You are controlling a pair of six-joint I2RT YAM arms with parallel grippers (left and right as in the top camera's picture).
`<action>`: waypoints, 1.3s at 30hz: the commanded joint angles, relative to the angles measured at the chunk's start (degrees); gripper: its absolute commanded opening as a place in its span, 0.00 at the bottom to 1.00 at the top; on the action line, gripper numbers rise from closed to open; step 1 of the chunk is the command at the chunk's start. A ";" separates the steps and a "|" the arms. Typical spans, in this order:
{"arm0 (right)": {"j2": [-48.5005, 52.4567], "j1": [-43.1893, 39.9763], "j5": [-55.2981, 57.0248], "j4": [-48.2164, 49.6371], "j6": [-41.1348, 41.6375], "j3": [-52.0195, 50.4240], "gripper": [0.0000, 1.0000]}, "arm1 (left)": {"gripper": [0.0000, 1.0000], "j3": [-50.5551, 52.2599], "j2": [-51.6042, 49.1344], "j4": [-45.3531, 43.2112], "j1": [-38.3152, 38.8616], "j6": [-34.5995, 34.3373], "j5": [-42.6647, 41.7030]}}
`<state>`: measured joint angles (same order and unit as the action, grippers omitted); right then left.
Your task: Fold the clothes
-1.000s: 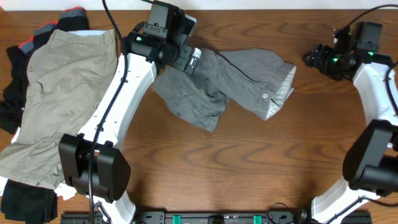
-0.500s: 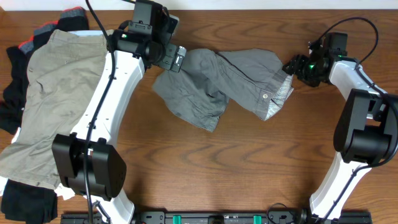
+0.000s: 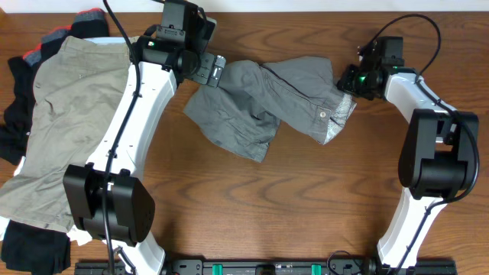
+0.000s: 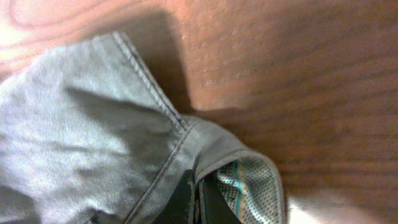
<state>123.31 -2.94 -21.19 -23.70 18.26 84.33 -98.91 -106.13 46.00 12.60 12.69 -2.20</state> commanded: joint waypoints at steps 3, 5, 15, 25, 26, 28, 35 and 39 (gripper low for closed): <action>-6.69 0.35 -1.25 -4.52 -4.20 5.46 0.01 | 0.97 -3.13 0.76 -0.28 -2.51 -2.19 3.32; -10.01 0.61 -2.95 -6.62 -5.18 7.85 0.01 | 0.97 -4.33 1.62 -0.46 -3.80 -2.71 3.32; -26.23 8.66 -4.98 -11.32 -6.80 12.39 0.01 | 0.97 -7.34 7.63 -0.46 -6.88 -2.62 3.32; -25.20 25.46 -4.02 -15.32 -7.65 12.33 0.01 | 0.97 -7.34 13.44 0.00 -12.41 -2.97 3.32; -24.68 27.28 -3.87 -15.41 -7.65 12.31 0.01 | 0.97 -7.34 13.84 0.02 -13.77 -3.65 3.32; -23.71 30.27 -3.30 -15.91 -7.65 12.31 0.01 | 0.97 -7.34 14.34 0.11 -16.17 -4.66 3.28; -21.44 35.34 -0.66 -16.59 -9.11 12.33 0.49 | 0.97 -7.34 14.51 2.16 -20.50 -5.07 -0.46; -23.06 31.41 -0.66 -18.08 -8.41 12.68 0.54 | 0.97 -7.34 14.51 3.08 -19.85 -5.07 -3.80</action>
<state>101.71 31.92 -23.03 -40.82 9.82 96.47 -104.84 -92.77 48.31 -7.92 8.58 -2.28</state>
